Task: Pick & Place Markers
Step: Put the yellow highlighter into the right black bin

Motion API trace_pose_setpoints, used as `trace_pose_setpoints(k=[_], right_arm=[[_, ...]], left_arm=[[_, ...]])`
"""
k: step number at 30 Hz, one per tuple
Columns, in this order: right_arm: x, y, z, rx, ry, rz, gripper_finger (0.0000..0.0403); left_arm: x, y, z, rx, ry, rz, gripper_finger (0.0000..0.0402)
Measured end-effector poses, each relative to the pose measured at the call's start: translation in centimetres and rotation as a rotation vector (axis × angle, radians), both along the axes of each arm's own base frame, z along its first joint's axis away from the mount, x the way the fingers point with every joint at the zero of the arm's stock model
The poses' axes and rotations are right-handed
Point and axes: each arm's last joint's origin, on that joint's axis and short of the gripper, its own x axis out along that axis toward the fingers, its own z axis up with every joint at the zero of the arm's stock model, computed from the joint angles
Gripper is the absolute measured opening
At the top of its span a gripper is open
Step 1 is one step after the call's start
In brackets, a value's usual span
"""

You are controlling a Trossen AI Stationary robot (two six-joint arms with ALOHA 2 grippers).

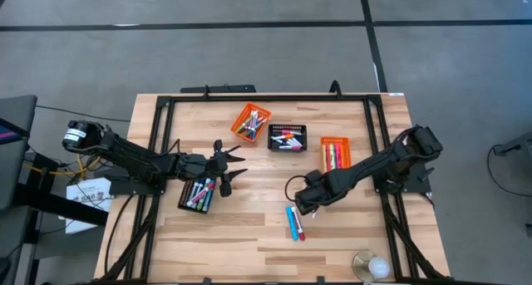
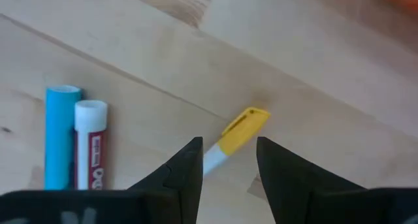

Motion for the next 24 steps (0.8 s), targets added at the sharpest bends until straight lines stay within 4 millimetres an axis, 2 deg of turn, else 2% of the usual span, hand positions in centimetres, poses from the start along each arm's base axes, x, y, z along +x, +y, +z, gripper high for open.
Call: trace_pose_setpoints(k=[6, 13, 17, 24], right_arm=[[0.4, 0.8, -1.6, 0.049, 0.040, -0.051, 0.0133], [0.0, 1.9, -1.5, 0.020, 0.021, -0.158, 0.0128], [0.0, 2.4, -2.8, 0.000, 0.051, -0.246, 0.0124], [1.0, 2.1, -4.8, -0.007, 0.075, -0.213, 0.0110]], left_arm=[[0.0, 0.0, 0.0, 0.000, 0.002, 0.000, 0.0158], [0.0, 0.0, -0.1, 0.002, 0.006, 0.000, 0.0158], [0.0, 0.0, -0.1, 0.002, 0.006, 0.000, 0.0158], [0.0, 0.1, 0.0, 0.043, 0.015, -0.008, 0.0158]])
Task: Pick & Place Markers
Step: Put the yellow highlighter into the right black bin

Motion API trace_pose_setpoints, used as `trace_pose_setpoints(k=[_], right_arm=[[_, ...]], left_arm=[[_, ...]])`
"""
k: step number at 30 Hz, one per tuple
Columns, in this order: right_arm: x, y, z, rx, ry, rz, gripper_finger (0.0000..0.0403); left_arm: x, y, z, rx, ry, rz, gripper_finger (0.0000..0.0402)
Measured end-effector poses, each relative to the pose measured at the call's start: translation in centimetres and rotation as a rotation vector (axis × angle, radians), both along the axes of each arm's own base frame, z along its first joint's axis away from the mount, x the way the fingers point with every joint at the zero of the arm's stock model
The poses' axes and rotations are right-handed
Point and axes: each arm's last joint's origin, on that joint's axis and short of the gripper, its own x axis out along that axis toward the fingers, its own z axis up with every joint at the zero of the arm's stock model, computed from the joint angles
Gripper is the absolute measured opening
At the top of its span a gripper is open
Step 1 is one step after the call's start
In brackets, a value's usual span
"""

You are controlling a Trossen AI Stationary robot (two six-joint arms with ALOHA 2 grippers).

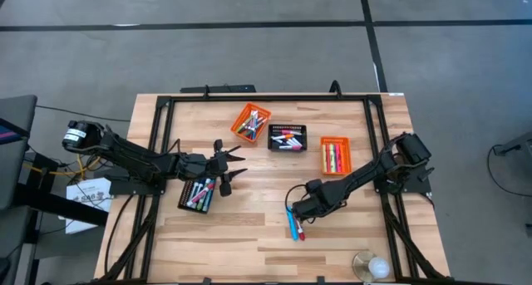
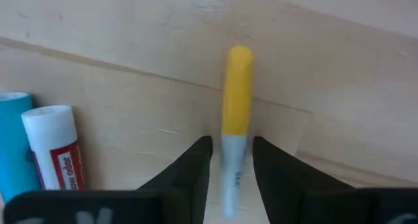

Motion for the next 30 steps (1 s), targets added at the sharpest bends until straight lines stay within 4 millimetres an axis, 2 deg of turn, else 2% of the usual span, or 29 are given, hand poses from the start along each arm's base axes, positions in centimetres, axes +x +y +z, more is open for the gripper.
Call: trace_pose_setpoints(k=[4, 10, 14, 18, 21, 24, 27, 30], right_arm=[[0.1, -0.4, 0.1, -0.012, 0.001, -0.003, 0.0082], [0.0, 0.1, 0.8, -0.069, -0.071, 0.096, 0.0026], [0.5, 0.1, 1.8, -0.190, -0.183, 0.106, 0.0022], [1.2, -0.7, 3.8, -0.389, -0.294, 0.161, 0.0042], [1.5, -2.1, 4.9, -0.557, -0.317, 0.204, 0.0042], [1.9, -4.4, 5.8, -0.702, -0.256, 0.330, 0.0030], [2.5, -7.1, 6.4, -0.770, -0.182, 0.396, 0.0026], [3.3, -10.1, 6.4, -0.794, -0.136, 0.408, 0.0039]], left_arm=[[0.0, 0.0, 0.0, 0.022, 0.005, -0.006, 0.0158], [0.0, 0.2, 0.0, 0.023, 0.004, 0.003, 0.0158], [0.1, 0.6, 0.1, 0.025, 0.002, 0.017, 0.0158], [0.1, 0.8, 0.1, 0.023, 0.002, 0.029, 0.0158], [0.1, 0.9, 0.1, 0.022, 0.001, 0.033, 0.0158], [0.1, 0.9, 0.1, 0.022, 0.001, 0.032, 0.0158], [0.1, 0.9, 0.1, 0.022, 0.001, 0.032, 0.0158], [0.1, 0.9, 0.1, 0.022, 0.000, 0.033, 0.0158]])
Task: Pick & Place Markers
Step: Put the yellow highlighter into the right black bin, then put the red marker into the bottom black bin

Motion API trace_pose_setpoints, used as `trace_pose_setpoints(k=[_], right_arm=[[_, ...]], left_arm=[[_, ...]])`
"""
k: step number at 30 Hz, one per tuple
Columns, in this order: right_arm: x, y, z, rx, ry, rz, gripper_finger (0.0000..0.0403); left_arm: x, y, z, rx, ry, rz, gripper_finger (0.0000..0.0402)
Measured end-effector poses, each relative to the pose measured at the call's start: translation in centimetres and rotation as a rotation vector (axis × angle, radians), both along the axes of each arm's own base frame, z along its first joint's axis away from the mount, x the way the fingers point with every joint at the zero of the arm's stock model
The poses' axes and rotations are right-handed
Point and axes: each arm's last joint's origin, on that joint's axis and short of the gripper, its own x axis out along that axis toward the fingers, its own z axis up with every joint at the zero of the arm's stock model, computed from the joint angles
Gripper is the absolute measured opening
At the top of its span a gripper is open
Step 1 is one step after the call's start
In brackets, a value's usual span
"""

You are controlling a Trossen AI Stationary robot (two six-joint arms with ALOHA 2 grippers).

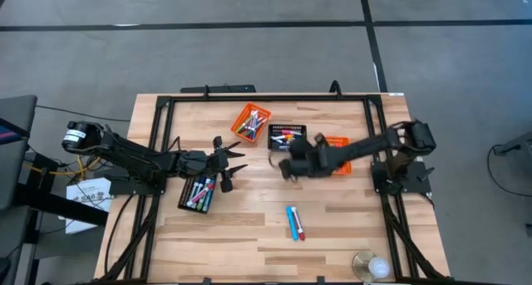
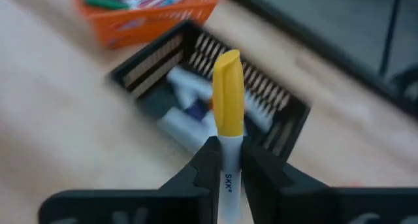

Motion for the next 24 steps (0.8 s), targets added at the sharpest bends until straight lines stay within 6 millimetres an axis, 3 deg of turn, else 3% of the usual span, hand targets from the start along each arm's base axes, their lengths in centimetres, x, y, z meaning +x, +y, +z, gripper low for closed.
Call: trace_pose_setpoints(k=[7, 12, 24], right_arm=[[2.2, -5.3, -1.0, -0.092, 0.119, 0.111, 0.0051], [2.7, -7.4, -1.3, 0.026, 0.085, 0.162, 0.0052], [2.8, -7.2, -1.4, 0.062, 0.116, 0.251, 0.0108]], left_arm=[[0.0, 0.0, 0.0, -0.007, -0.002, 0.002, 0.0158], [0.0, 0.0, 0.0, -0.010, 0.005, 0.003, 0.0158], [0.0, 0.0, -0.1, -0.057, -0.002, 0.017, 0.0158]])
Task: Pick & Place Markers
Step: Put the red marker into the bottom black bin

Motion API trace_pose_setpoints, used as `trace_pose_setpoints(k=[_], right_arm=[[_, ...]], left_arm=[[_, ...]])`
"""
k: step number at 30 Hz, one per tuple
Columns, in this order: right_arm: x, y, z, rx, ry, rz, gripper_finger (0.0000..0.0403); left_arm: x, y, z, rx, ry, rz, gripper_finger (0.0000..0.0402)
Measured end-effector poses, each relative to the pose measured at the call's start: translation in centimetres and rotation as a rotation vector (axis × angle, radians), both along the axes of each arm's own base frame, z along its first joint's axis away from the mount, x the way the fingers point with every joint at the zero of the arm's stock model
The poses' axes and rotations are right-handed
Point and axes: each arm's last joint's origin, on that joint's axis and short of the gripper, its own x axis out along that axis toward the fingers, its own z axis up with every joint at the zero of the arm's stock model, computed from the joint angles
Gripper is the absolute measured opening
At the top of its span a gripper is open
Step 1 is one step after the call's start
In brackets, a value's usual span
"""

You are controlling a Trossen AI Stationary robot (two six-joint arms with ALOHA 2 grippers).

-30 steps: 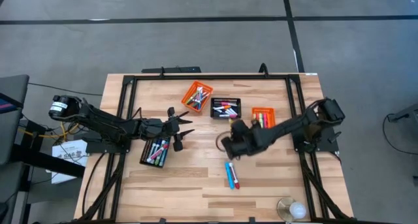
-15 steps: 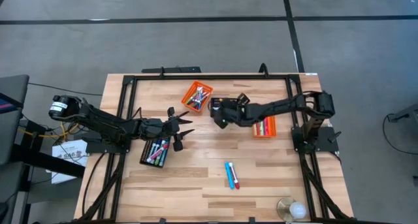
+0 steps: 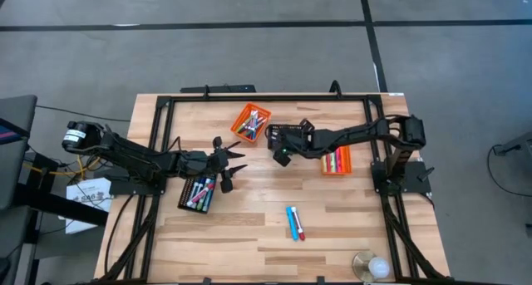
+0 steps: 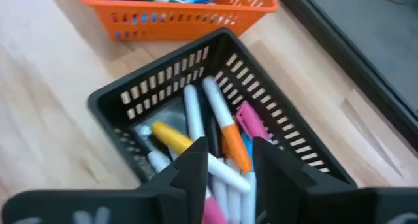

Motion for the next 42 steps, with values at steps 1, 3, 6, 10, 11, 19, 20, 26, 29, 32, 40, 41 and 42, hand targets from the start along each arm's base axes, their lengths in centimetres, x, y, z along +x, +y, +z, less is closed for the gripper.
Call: trace_pose_setpoints(k=[1, 3, 6, 10, 11, 19, 20, 26, 29, 32, 40, 41, 42], right_arm=[[0.0, 0.2, 0.0, -0.001, 0.001, 0.005, 0.0115], [0.1, 0.7, 0.0, -0.001, 0.004, 0.020, 0.0131], [0.3, 2.0, 0.3, 0.006, 0.008, 0.055, 0.0150], [0.8, 4.3, 2.3, 0.092, 0.020, 0.078, 0.0164], [0.9, 4.9, 2.9, 0.138, 0.005, 0.063, 0.0165], [0.0, 11.7, 3.6, 0.471, -0.031, -0.014, 0.0159], [-0.3, 12.5, 3.2, 0.491, -0.024, -0.027, 0.0158], [-2.5, 17.6, 2.0, 0.568, -0.029, -0.095, 0.0149], [-3.7, 19.4, 1.3, 0.595, -0.034, -0.111, 0.0148], [-4.8, 20.5, 0.5, 0.597, -0.041, -0.163, 0.0147], [-5.5, 22.0, -0.5, 0.655, -0.111, -0.166, 0.0147], [-5.5, 22.0, -0.5, 0.655, -0.110, -0.165, 0.0147], [-5.5, 22.0, -0.5, 0.654, -0.111, -0.165, 0.0147]], left_arm=[[0.0, 0.0, 0.0, 0.000, 0.000, 0.000, 0.0158], [0.0, 0.0, 0.0, 0.000, 0.000, 0.000, 0.0158], [0.0, 0.0, 0.0, 0.000, 0.000, 0.000, 0.0158], [0.0, 0.0, 0.0, 0.000, 0.000, 0.000, 0.0158], [0.0, 0.0, 0.0, 0.000, 0.000, 0.000, 0.0158], [0.0, -0.1, -0.1, 0.001, 0.008, -0.003, 0.0158], [0.0, -0.1, -0.1, 0.000, 0.010, -0.002, 0.0158], [-0.1, -0.1, -0.2, 0.000, 0.023, -0.001, 0.0158], [-0.1, 0.0, -0.2, 0.000, 0.022, -0.001, 0.0158], [-0.1, 0.0, -0.2, 0.000, 0.022, -0.001, 0.0158], [-0.1, 0.0, -0.2, 0.000, 0.021, -0.001, 0.0158], [-0.1, 0.0, -0.2, 0.000, 0.021, -0.001, 0.0158], [-0.1, 0.0, -0.2, 0.000, 0.021, -0.001, 0.0158]])
